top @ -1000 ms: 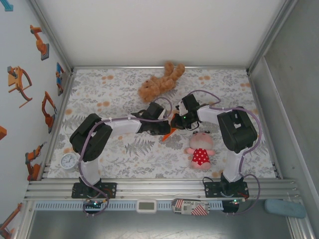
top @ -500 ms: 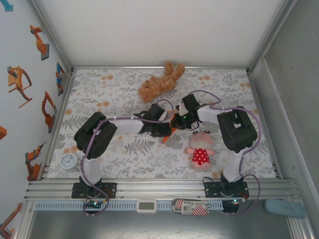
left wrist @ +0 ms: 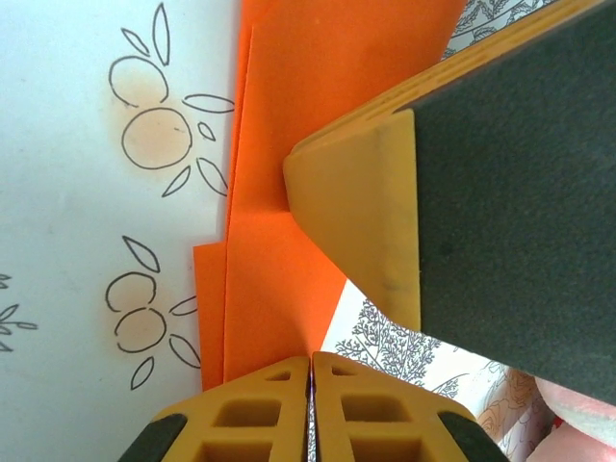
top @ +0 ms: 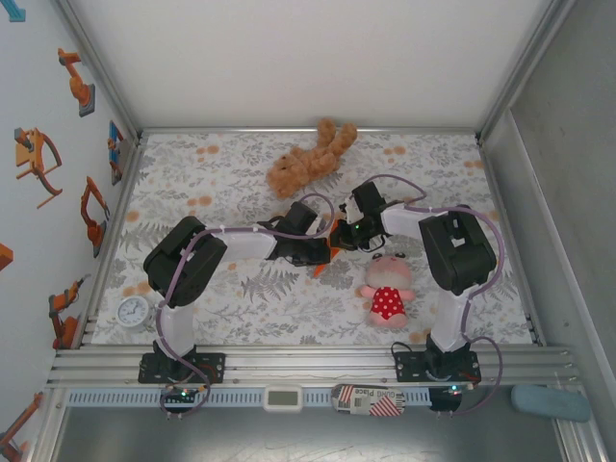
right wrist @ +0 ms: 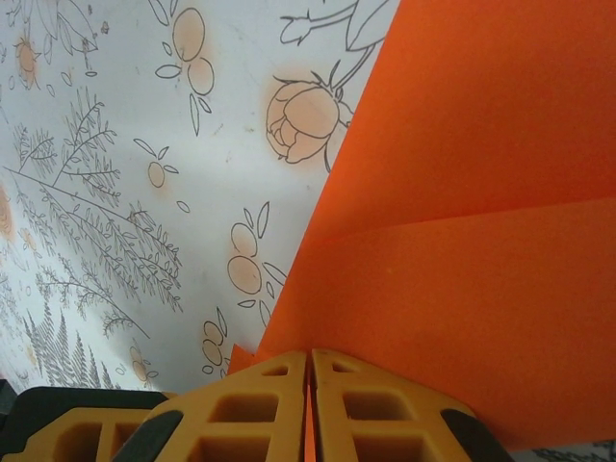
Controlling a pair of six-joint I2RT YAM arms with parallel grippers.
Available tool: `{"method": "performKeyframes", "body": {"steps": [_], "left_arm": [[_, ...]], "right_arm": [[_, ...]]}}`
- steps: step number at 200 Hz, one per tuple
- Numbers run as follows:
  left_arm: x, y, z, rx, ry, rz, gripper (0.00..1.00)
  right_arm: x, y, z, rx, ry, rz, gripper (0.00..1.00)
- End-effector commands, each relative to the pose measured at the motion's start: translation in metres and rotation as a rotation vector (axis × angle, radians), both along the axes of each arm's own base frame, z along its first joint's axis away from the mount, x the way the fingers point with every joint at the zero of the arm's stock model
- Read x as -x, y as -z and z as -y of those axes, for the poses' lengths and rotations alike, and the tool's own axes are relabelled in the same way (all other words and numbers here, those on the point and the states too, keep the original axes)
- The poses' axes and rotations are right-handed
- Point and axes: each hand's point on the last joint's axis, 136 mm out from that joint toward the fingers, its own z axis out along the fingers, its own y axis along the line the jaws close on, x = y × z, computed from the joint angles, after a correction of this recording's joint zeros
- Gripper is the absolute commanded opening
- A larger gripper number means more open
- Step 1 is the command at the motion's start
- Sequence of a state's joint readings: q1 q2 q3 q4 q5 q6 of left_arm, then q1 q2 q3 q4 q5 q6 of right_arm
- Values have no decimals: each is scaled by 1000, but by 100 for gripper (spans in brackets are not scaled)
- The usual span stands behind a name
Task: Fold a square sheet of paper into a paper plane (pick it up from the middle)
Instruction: Fold the wing for the fifth time at the center of the table.
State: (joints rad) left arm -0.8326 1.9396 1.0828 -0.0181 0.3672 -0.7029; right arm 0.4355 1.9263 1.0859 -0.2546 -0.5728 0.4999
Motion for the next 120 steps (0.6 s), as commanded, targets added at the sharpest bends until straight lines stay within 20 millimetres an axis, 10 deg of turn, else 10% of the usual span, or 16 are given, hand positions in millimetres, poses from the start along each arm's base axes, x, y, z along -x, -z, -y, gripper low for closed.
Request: {"method": "performKeyframes", "body": {"steps": [1, 120], "left_arm": [[15, 19, -13, -51, -5, -60, 10], [45, 17, -38, -136, 22, -68, 10]], "right_arm": [[10, 28, 12, 82, -1, -61, 10], [10, 33, 16, 102, 8, -74, 10]]}}
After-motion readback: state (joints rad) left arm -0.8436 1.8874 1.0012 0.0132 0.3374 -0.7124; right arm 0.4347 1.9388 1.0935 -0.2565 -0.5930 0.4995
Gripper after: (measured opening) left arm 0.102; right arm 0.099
